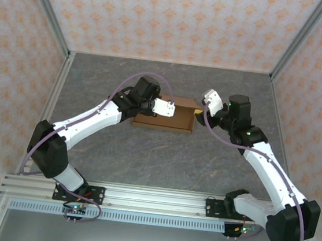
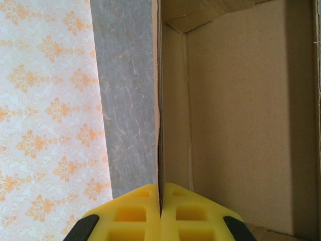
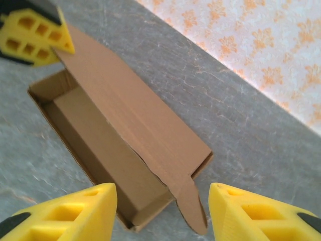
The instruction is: Fold the paper box
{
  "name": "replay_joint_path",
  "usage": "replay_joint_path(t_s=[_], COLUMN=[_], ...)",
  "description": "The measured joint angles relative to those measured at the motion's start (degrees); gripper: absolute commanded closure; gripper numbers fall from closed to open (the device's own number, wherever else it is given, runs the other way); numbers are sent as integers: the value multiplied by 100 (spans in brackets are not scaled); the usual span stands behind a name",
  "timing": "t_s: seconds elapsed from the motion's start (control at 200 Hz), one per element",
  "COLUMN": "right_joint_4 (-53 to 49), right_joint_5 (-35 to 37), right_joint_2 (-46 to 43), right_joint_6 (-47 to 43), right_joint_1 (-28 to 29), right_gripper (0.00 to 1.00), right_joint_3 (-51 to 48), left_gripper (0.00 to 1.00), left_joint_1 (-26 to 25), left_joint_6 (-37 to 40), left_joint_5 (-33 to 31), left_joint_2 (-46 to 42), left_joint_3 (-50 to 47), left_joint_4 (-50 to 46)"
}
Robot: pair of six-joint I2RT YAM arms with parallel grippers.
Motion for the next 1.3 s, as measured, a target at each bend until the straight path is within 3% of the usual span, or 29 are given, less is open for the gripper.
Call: replay_joint_path(t_s=[0.43,0.836,1.301], right_joint_4=[-280,-162,66], right_joint_5=[-240,85,380], right_joint_2=[496,944,584], right_joint_6=[-1950,-2793,-3023], right_joint_1=[201,522,522], right_gripper=[52,70,62], right_joint_3=[162,164,271], left_gripper=[100,100,100], left_joint_1=[0,0,0], left_joint_6=[-13,-15,-17], left_joint_5=[0,-26,-17], left_joint_2=[0,0,0], left_joint_3=[0,0,0], left_joint_4=[0,-2,-2])
